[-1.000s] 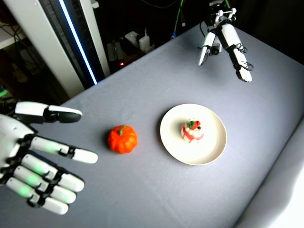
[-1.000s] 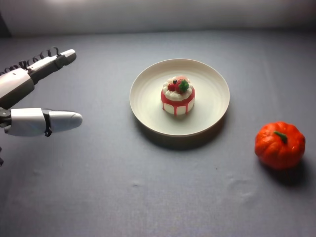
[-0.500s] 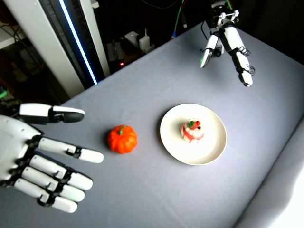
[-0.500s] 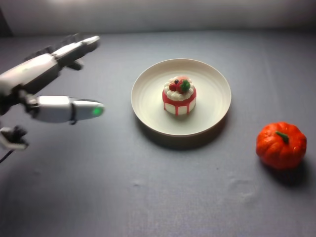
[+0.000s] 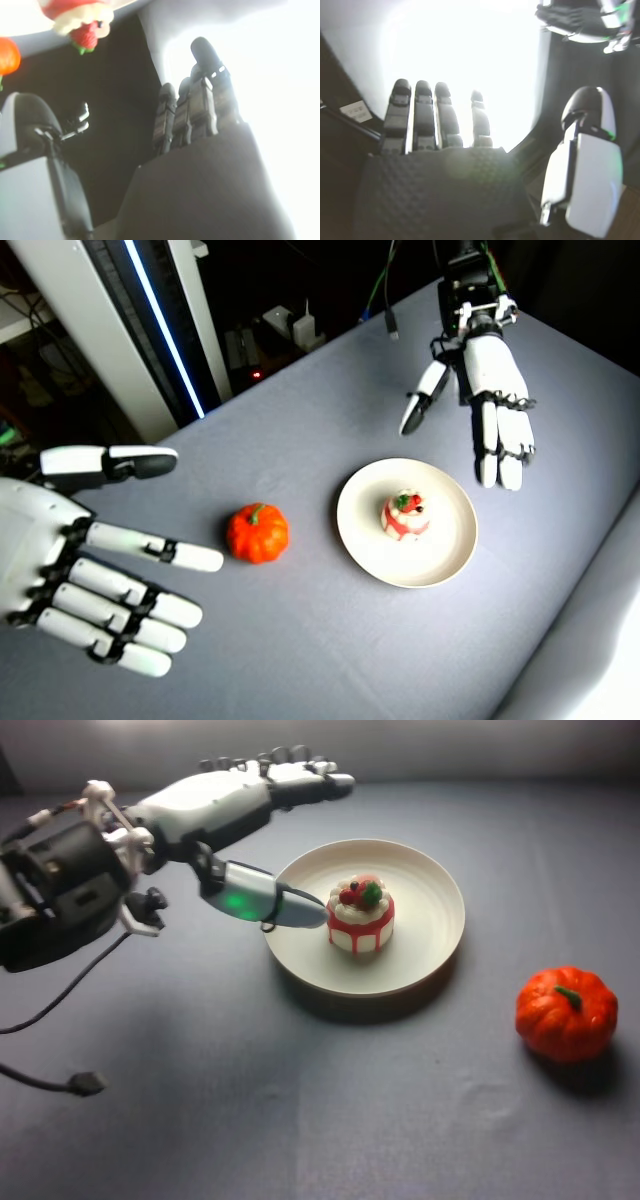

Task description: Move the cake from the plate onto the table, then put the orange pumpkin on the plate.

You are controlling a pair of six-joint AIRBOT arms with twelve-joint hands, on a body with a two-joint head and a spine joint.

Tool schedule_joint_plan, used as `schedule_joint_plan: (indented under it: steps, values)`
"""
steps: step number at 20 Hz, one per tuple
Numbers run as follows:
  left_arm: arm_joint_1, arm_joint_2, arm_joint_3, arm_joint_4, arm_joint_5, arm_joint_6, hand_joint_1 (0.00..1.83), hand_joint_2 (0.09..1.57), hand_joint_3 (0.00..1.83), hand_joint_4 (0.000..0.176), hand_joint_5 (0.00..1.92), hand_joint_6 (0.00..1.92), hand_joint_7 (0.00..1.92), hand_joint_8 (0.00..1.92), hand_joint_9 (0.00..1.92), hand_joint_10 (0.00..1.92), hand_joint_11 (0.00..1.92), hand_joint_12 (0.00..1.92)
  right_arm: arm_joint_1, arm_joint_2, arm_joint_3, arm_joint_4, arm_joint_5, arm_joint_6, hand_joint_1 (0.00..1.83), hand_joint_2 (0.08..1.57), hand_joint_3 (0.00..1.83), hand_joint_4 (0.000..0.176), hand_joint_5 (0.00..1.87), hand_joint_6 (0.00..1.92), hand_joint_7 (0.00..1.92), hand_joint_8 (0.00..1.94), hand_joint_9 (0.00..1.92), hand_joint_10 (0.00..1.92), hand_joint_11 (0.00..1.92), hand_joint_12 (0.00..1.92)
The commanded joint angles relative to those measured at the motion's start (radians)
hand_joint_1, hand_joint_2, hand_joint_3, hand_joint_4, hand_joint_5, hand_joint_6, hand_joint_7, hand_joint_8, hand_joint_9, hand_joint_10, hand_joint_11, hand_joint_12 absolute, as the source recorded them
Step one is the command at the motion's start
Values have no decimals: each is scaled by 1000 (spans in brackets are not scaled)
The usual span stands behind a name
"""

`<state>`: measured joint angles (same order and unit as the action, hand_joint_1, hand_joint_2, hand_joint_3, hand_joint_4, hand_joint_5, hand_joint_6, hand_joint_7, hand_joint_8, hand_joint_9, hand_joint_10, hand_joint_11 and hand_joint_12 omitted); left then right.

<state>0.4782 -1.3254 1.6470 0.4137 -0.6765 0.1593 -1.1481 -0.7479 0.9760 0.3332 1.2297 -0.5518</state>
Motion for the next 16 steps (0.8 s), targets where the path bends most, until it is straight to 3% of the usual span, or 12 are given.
schedule_joint_plan:
  steps: [1, 4, 7, 9, 10, 16]
  values:
    - [-17, -1, 14, -7, -56, -2, 838, 989, 3, 0, 258, 1, 132, 4, 151, 53, 0, 973, 12, 9, 4, 15, 125, 8, 229, 870, 0, 176, 0, 0, 0, 0, 0, 0, 0, 0]
    - [-36, -34, 51, 44, -10, -2, 818, 934, 0, 0, 375, 16, 214, 15, 206, 36, 0, 1003, 17, 9, 4, 8, 125, 8, 161, 877, 0, 176, 0, 0, 0, 0, 0, 0, 0, 0]
    - [-41, -69, 89, 80, 27, -2, 878, 948, 0, 0, 405, 0, 156, 1, 120, 9, 0, 985, 17, 9, 3, 3, 125, 8, 165, 861, 0, 176, 0, 0, 0, 0, 0, 0, 0, 0]
    - [-50, -92, 117, 113, 54, -2, 850, 914, 0, 0, 413, 0, 213, 7, 194, 26, 0, 1278, 17, 9, 3, -1, 125, 8, 166, 887, 0, 176, 0, 0, 0, 0, 0, 0, 0, 0]
    - [-53, -103, 129, 123, 64, -2, 865, 905, 0, 0, 414, 0, 251, 9, 219, 31, 0, 1335, 17, 9, 3, -2, 125, 8, 165, 886, 0, 176, 0, 0, 0, 0, 0, 0, 0, 0]
    - [-59, -150, 168, 124, 46, -2, 960, 914, 0, 0, 413, 3, 155, 0, 136, 0, 0, 1235, 17, 9, 1, -7, 125, 8, 173, 834, 0, 176, 0, 0, 0, 0, 0, 0, 0, 0]
